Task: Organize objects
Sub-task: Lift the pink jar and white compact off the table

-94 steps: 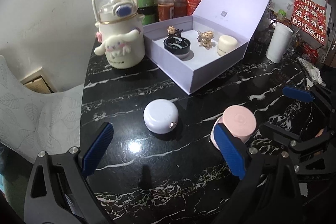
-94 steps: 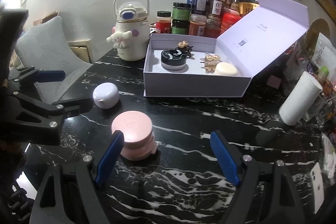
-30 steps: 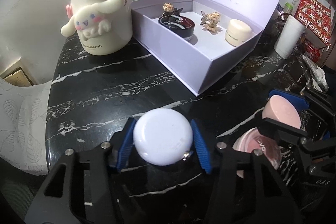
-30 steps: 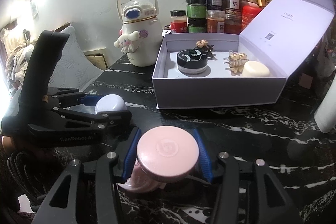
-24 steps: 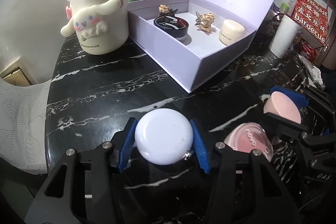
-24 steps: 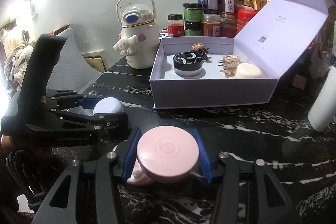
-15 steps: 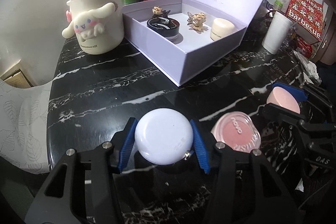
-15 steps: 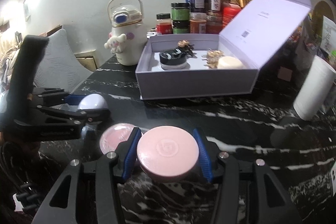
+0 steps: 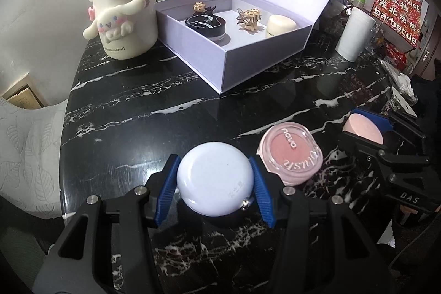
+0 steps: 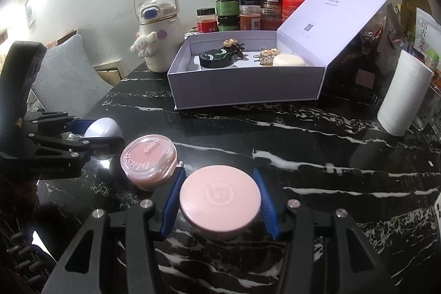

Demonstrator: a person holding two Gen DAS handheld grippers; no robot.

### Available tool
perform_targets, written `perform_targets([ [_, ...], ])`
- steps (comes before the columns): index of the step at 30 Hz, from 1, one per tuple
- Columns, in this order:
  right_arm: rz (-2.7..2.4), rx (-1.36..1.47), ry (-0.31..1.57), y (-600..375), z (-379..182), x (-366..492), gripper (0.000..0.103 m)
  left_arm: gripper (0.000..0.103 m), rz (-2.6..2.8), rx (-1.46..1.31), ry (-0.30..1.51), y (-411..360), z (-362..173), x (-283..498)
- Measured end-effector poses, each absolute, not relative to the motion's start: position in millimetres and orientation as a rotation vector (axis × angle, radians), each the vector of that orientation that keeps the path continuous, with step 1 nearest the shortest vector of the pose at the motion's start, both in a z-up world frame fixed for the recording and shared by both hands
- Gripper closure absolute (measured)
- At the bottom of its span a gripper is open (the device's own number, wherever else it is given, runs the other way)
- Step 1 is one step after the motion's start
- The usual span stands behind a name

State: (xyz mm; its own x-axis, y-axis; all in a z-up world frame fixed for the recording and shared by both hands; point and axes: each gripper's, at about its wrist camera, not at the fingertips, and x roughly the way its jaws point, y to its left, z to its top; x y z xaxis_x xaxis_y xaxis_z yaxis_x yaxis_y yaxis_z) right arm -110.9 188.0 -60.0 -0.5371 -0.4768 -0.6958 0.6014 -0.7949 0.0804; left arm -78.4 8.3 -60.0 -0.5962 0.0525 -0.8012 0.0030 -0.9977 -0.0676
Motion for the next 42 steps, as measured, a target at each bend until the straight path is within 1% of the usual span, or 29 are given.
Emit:
perform_targets([
  [21, -2.241, 1.011, 0.271, 186.0, -58.4, -103.7, 0.051, 0.053, 2.795, -1.387, -0.142, 27.2, -40.8, -64.3],
  [42, -2.237, 0.976, 0.295, 182.2, -41.8, -128.5, 0.051, 0.053, 2.784, -1.357, -0.145, 33.5, -26.8, -90.7],
])
